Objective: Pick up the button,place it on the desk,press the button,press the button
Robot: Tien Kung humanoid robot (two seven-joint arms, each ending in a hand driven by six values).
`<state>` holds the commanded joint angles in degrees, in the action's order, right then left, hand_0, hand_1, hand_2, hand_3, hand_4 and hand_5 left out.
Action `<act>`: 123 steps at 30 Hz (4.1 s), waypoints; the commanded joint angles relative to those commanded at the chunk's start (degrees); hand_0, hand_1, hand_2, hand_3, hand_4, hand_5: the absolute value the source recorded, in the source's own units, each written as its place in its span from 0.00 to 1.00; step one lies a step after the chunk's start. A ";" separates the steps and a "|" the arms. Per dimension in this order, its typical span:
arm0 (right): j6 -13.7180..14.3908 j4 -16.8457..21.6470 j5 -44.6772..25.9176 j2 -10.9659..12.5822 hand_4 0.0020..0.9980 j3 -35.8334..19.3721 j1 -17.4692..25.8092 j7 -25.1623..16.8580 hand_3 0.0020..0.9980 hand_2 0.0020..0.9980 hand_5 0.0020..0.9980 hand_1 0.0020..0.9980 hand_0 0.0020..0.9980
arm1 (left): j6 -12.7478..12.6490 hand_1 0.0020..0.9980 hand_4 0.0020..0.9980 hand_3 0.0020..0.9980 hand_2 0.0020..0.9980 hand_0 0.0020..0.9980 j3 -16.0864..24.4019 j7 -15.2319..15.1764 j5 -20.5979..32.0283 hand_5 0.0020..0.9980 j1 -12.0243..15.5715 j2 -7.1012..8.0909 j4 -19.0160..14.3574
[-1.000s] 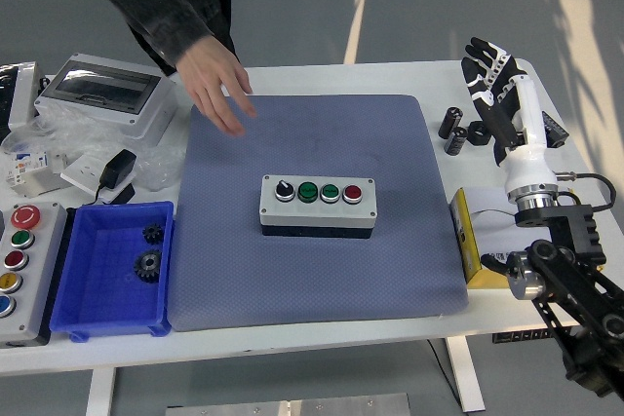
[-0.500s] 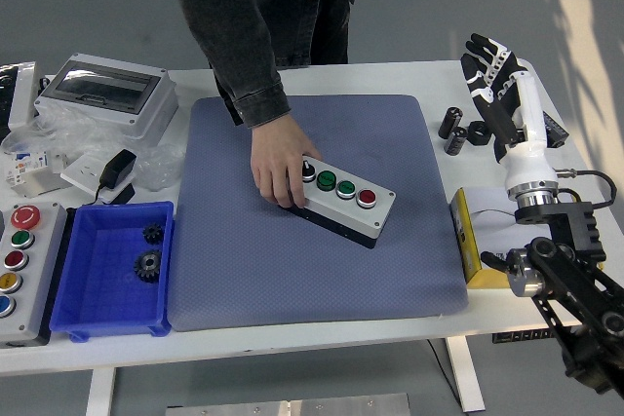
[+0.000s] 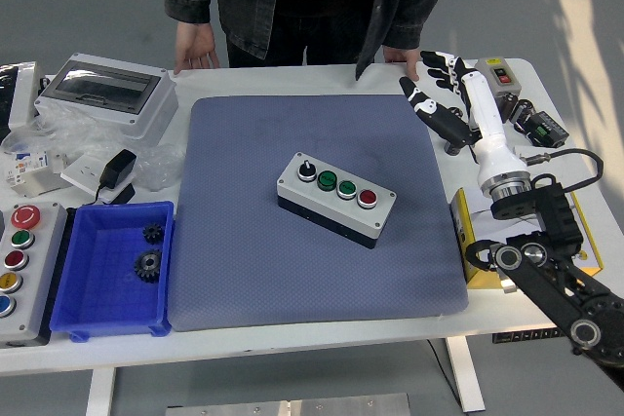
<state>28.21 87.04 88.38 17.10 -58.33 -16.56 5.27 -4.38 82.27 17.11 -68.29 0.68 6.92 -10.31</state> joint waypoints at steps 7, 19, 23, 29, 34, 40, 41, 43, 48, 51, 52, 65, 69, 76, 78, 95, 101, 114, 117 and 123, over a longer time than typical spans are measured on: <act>1.24 -0.64 8.96 -0.08 0.83 -1.40 0.57 3.34 0.87 0.87 0.53 0.86 0.83 | -0.03 0.59 0.64 0.61 0.55 0.63 -0.05 0.00 0.09 0.20 0.03 0.01 0.00; 1.98 -1.49 10.12 -0.71 0.92 -1.44 0.19 3.70 1.00 1.00 0.44 0.97 0.93 | -0.04 0.59 0.64 0.61 0.55 0.63 -0.19 -0.07 0.22 0.20 -0.10 -0.05 0.00; 1.95 -2.48 8.78 -1.09 0.92 -0.62 -0.32 3.71 1.00 1.00 0.44 0.97 0.93 | -0.05 0.59 0.64 0.61 0.55 0.63 -0.26 -0.10 0.31 0.20 -0.08 -0.05 0.00; -1.48 -3.28 5.50 -0.98 0.91 4.17 -5.01 6.59 1.00 1.00 0.45 0.97 0.93 | -0.07 0.59 0.64 0.61 0.55 0.63 -0.28 -0.04 0.34 0.20 0.01 0.06 0.00; -7.34 -3.41 11.79 -0.91 0.92 10.08 -11.11 13.87 1.00 1.00 0.45 0.97 0.93 | -0.11 0.59 0.64 0.61 0.55 0.63 -0.26 -0.06 0.41 0.20 -0.18 0.39 0.00; -14.93 -3.43 19.42 -1.42 0.92 17.62 -16.47 23.08 1.00 1.00 0.45 0.97 0.93 | -0.18 0.59 0.64 0.62 0.55 0.63 -0.34 0.16 0.58 0.20 -0.11 0.54 0.00; -15.87 -4.05 19.86 -1.62 0.92 18.77 -17.09 24.24 1.00 1.00 0.45 0.97 0.93 | -0.19 0.59 0.64 0.62 0.55 0.63 -0.35 0.19 0.60 0.20 -0.11 0.54 0.00; -17.35 -5.89 20.09 -2.24 0.92 21.18 -18.43 26.49 1.00 1.00 0.45 0.97 0.93 | -0.20 0.59 0.64 0.62 0.55 0.63 -0.36 0.22 0.63 0.20 -0.14 0.59 0.00; -18.40 -10.93 18.75 -4.39 0.97 26.58 -21.44 28.82 1.00 1.00 0.47 0.97 0.93 | -0.25 0.59 0.64 0.62 0.55 0.63 -0.19 0.21 0.46 0.20 -0.34 0.98 0.00; -18.44 -13.67 17.69 -5.71 0.95 28.47 -22.61 28.97 1.00 1.00 0.45 1.00 0.94 | -0.27 0.59 0.64 0.62 0.55 0.63 -0.11 0.23 0.35 0.20 -0.45 1.16 0.00; -18.47 -14.49 17.31 -6.04 0.95 29.01 -22.93 28.99 1.00 1.00 0.45 1.00 0.94 | -0.27 0.59 0.64 0.62 0.55 0.63 -0.12 0.25 0.34 0.20 -0.48 1.20 0.00; -18.25 -21.52 14.62 -8.83 0.97 34.27 -26.58 29.64 1.00 1.00 0.45 0.98 0.93 | -0.30 0.59 0.64 0.62 0.55 0.63 -0.05 0.27 0.08 0.20 -0.93 1.62 0.00; -17.55 -22.49 13.79 -8.96 0.99 35.35 -27.02 29.95 1.00 1.00 0.48 0.97 0.91 | -0.31 0.59 0.64 0.62 0.55 0.63 -0.13 0.30 0.16 0.20 -0.91 1.63 0.00; -16.54 -23.08 13.36 -9.11 0.99 36.17 -27.36 29.75 1.00 0.90 0.48 0.86 0.76 | -0.32 0.59 0.64 0.62 0.55 0.63 -0.10 0.31 0.11 0.20 -0.98 1.67 0.00; -16.32 -23.31 13.14 -9.19 0.99 36.41 -27.49 29.68 1.00 0.90 0.48 0.86 0.76 | -0.33 0.59 0.64 0.62 0.55 0.63 -0.11 0.32 0.13 0.20 -1.00 1.69 0.00; -14.90 -24.60 12.30 -9.67 0.77 37.91 -27.84 29.23 0.77 0.59 0.25 0.51 0.28 | -0.33 0.59 0.64 0.62 0.55 0.63 -0.22 0.24 0.23 0.20 -1.01 1.72 0.00; -14.05 -25.35 12.22 -9.86 0.76 38.78 -28.02 29.17 0.76 0.56 0.24 0.49 0.27 | -0.26 0.59 0.64 0.62 0.55 0.63 -0.33 0.11 0.24 0.20 -1.07 1.74 0.00; -13.34 -18.50 9.26 -4.73 0.71 39.13 -27.83 19.12 0.73 0.53 0.22 0.48 0.26 | -0.23 0.59 0.63 0.62 0.55 0.63 -0.27 -0.09 0.39 0.20 -0.87 1.53 0.00; -16.79 -14.11 6.51 -1.41 0.37 39.76 -28.49 14.17 0.58 0.46 0.16 0.43 0.25 | -0.24 0.59 0.64 0.62 0.55 0.63 -0.20 -0.12 0.39 0.20 -0.83 1.50 0.00; -19.71 -6.41 5.36 3.28 0.10 41.96 -29.59 5.83 0.38 0.36 0.00 0.33 0.20 | -0.22 0.59 0.63 0.62 0.55 0.63 -0.06 -0.14 0.20 0.20 -0.93 1.45 0.00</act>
<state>8.50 80.63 93.74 20.38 -16.37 -46.14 11.10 -4.60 82.21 16.97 -68.09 -0.25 8.37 -10.31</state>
